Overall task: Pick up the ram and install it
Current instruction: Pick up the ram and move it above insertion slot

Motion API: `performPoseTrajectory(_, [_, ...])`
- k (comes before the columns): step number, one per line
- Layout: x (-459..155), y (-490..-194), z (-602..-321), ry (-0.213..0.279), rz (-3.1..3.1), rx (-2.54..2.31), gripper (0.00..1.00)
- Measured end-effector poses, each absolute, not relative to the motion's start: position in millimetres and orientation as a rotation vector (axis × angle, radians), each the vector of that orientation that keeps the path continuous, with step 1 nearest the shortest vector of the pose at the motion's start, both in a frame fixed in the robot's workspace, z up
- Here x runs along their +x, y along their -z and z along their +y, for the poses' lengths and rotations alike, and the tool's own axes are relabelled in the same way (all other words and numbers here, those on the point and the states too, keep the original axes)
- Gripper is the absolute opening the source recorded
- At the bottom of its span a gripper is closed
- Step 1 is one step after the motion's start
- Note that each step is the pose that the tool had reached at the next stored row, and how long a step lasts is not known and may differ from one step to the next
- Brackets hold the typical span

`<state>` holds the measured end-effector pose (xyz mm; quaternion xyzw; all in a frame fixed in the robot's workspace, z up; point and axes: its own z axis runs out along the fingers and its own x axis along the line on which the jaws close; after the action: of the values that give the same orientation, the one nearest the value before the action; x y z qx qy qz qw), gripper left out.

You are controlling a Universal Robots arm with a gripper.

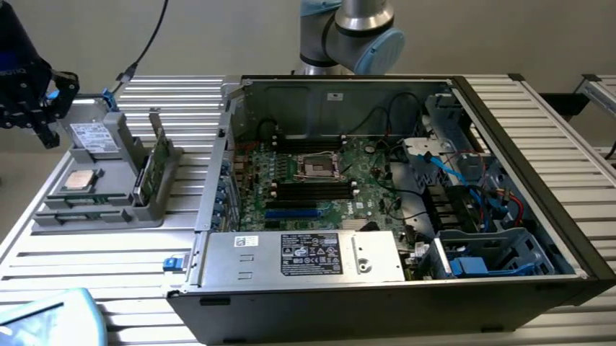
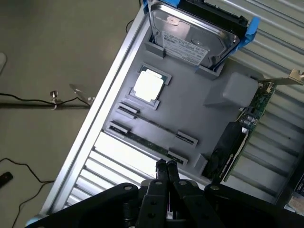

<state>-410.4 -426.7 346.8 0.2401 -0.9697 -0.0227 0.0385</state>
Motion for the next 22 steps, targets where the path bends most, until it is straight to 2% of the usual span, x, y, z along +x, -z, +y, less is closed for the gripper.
performPoseTrajectory(6, [-410.4, -343.6, -426.7, 0.081, -2.929, 0.898, 0.10])
performPoseTrajectory(13, [-410.5, -340.4, -426.7, 0.128, -2.871, 1.087, 0.10])
performPoseTrajectory(22, [-410.4, -338.4, -426.8, 0.121, -2.768, 1.314, 0.10])
